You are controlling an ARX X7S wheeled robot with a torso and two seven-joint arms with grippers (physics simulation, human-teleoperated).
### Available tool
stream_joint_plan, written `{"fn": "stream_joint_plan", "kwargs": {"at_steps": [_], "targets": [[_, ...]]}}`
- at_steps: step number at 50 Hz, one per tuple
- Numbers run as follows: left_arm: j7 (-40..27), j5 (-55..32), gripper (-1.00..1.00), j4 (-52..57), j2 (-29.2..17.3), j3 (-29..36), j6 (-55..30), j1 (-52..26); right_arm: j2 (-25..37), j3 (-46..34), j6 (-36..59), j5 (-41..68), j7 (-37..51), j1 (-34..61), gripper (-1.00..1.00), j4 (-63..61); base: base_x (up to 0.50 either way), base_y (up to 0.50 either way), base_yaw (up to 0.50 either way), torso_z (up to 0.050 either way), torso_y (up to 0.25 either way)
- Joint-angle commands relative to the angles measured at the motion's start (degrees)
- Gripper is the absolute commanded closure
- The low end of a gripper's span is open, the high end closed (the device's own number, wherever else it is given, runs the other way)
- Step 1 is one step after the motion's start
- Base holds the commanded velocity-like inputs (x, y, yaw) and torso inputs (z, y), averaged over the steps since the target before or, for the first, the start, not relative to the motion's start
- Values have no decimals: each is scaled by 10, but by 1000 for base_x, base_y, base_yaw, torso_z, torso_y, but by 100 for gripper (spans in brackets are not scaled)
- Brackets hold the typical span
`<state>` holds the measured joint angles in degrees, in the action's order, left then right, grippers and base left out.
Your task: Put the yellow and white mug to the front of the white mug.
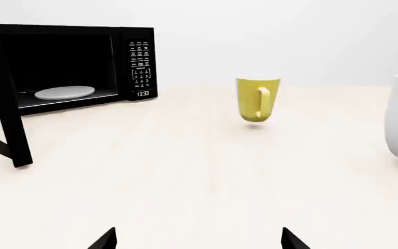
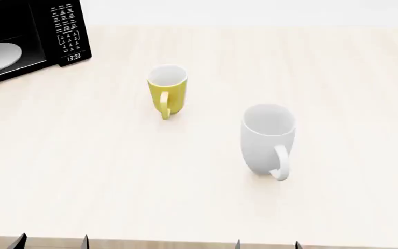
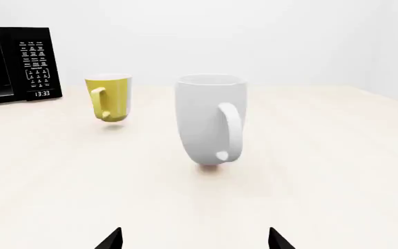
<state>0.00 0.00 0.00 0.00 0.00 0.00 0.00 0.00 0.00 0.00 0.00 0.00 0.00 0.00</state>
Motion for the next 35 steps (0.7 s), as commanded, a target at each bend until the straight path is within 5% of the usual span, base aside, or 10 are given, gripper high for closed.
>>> {"fn": "stream_joint_plan", "kwargs": {"at_steps": [1, 23, 35], "targets": [[1, -13, -100, 23, -13, 12, -16, 6, 11, 8, 21, 32, 8, -16, -100, -22, 0, 0, 0, 0, 0], [-9, -43, -100, 42, -46, 44, 1, 14, 47, -23, 46, 2, 72, -45, -100, -94, 0, 0, 0, 0, 0], [-18, -50, -100, 36, -62, 45, 4, 7, 86, 75, 53, 68, 89, -79, -100, -149, 0, 0, 0, 0, 0]]}}
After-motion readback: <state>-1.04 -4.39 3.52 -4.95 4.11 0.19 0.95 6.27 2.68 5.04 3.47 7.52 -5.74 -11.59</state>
